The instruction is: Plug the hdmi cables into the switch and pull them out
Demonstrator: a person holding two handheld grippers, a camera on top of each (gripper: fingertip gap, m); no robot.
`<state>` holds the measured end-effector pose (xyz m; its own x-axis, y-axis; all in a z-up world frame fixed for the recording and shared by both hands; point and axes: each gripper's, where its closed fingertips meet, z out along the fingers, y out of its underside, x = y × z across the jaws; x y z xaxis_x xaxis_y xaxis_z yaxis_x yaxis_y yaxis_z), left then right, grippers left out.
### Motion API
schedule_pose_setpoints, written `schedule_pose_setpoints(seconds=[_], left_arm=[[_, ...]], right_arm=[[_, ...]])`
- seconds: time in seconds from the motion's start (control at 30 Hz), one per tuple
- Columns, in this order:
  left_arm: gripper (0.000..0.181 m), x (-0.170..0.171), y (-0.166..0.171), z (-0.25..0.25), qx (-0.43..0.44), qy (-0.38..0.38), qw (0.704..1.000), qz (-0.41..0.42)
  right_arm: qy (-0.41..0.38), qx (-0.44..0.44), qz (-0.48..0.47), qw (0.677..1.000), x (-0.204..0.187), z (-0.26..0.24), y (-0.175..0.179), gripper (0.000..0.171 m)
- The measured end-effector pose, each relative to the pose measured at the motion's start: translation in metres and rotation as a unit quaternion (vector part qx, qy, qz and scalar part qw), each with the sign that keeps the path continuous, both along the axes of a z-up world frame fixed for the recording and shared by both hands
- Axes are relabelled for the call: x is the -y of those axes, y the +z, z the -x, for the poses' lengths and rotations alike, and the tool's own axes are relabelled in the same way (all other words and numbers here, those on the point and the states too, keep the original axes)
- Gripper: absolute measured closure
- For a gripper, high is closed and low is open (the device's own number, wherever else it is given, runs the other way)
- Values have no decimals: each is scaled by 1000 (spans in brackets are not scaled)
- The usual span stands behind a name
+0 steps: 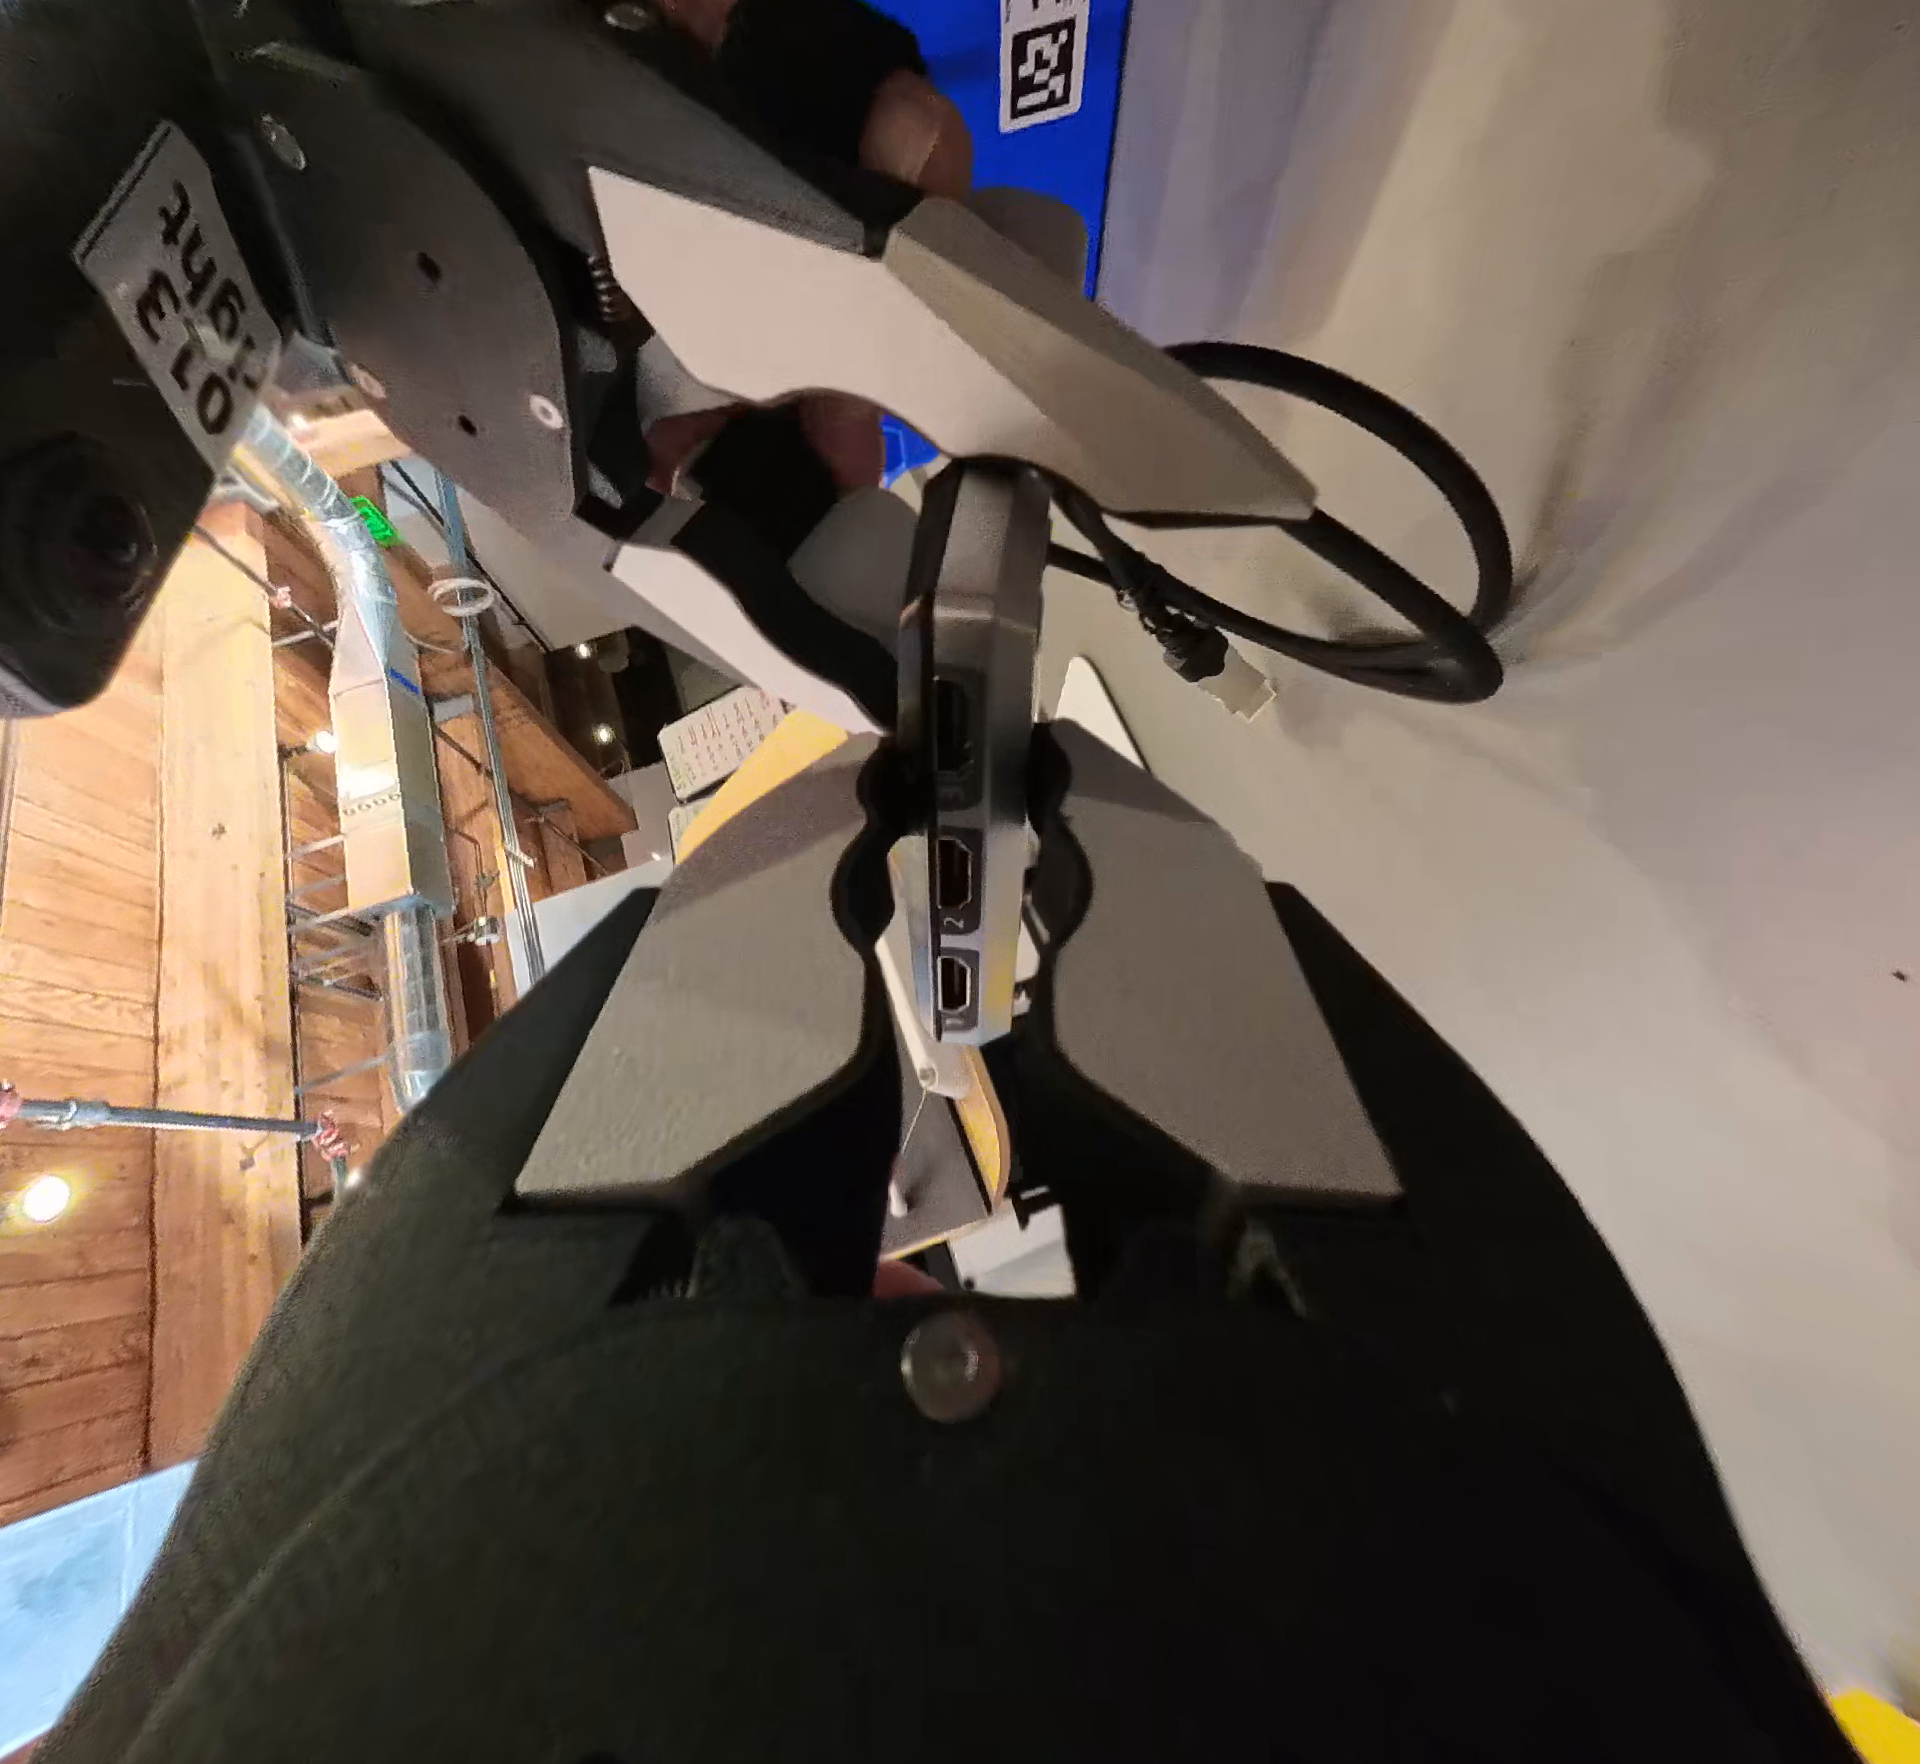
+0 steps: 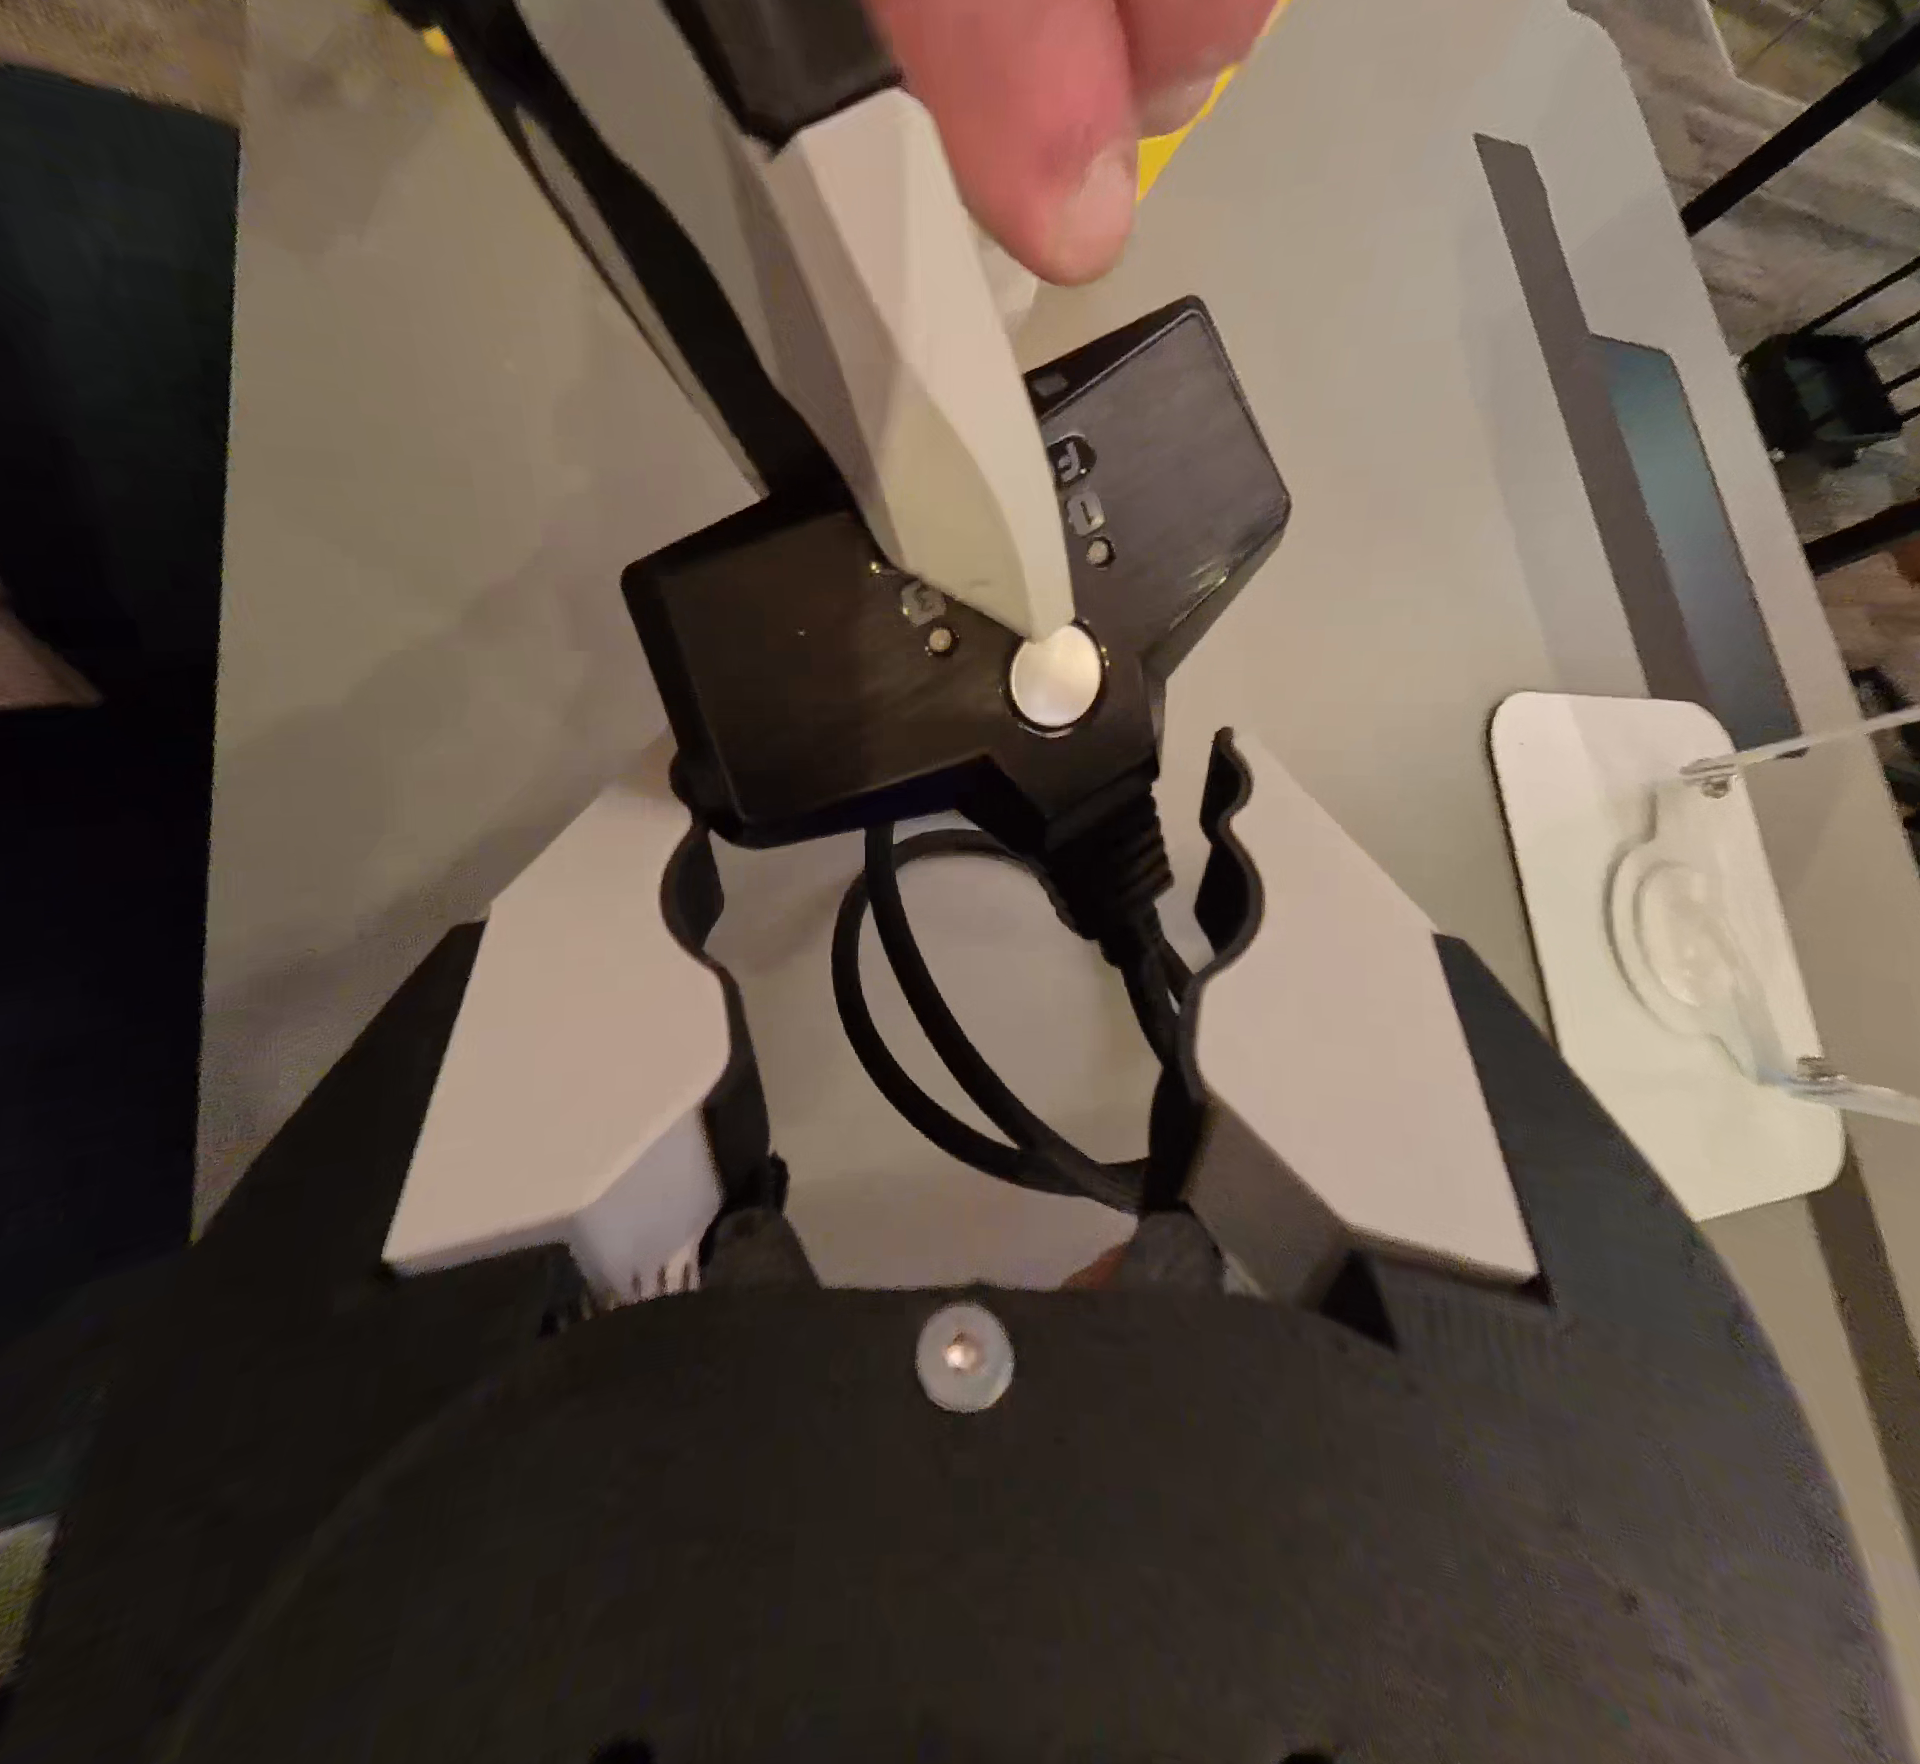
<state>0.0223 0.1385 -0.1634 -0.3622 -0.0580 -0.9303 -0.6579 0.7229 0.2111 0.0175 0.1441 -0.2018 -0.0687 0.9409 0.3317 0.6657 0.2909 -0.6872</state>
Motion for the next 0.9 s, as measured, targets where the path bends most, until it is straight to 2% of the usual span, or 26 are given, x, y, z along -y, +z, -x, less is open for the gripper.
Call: schedule_pose_setpoints(seconds=[0.07,0.17,0.2,0.23,0.27,0.53,0.7,0.8,0.9], left_arm=[[159,3,-6,0,-10,-22,1000,3],[159,6,-19,2,-32,-43,998,14],[159,8,-23,2,-37,-51,998,22],[158,9,-26,2,-40,-55,998,19],[159,9,-28,2,-40,-53,998,16],[156,-9,-42,21,-65,6,998,25],[142,-42,-23,85,-96,139,985,40],[140,-55,4,142,-68,241,966,67],[140,-53,26,196,-34,326,941,89]], right_arm=[[20,16,-13,1000,5,1,-7,89],[27,55,-36,997,4,-2,-21,94],[22,59,-52,997,0,-4,-23,103],[17,63,-61,996,-4,-6,-24,124],[15,63,-54,996,-5,-7,-26,133],[-30,72,-51,996,-20,-2,-43,134],[-44,136,-62,988,-28,-12,-68,134],[-34,177,-81,980,-29,-14,-84,133],[-26,193,-78,978,-28,-9,-92,133]])
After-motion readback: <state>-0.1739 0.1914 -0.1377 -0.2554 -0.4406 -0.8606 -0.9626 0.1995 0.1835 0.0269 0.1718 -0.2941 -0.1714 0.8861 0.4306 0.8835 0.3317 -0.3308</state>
